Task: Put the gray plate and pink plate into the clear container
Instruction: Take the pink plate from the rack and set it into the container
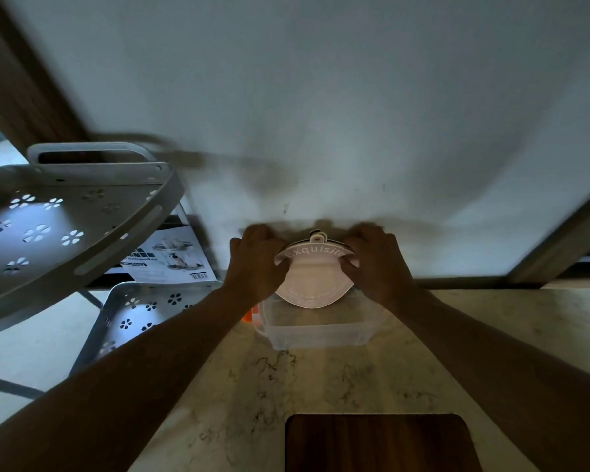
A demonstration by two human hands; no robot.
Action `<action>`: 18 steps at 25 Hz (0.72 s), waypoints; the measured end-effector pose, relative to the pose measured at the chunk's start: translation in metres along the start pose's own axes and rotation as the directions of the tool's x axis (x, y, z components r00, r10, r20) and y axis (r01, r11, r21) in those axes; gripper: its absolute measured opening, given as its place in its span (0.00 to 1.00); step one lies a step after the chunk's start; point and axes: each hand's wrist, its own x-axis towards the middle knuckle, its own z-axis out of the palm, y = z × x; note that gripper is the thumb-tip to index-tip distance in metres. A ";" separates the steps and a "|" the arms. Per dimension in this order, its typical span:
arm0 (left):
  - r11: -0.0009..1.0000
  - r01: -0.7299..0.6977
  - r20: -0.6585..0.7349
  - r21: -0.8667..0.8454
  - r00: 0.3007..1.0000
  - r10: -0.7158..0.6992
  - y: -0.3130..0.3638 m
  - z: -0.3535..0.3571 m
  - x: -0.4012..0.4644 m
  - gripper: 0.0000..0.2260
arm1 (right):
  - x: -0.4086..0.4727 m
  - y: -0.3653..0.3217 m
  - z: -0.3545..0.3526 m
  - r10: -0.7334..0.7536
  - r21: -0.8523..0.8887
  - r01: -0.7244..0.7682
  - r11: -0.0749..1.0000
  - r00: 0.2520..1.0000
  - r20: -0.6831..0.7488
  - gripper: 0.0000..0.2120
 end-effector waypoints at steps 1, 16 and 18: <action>1.000 -0.001 -0.007 0.029 1.000 0.002 0.000 0.000 -0.001 0.09 | -0.001 -0.001 0.000 0.008 -0.011 -0.008 1.000 1.000 0.001 0.13; 1.000 0.015 0.067 -0.002 0.998 -0.015 0.004 -0.016 -0.027 0.20 | -0.021 -0.006 -0.022 0.098 0.030 -0.101 0.994 0.991 0.088 0.25; 1.000 0.025 0.083 0.007 0.996 -0.025 0.008 -0.026 -0.034 0.22 | -0.029 -0.009 -0.030 0.105 0.004 -0.107 0.994 0.986 0.131 0.27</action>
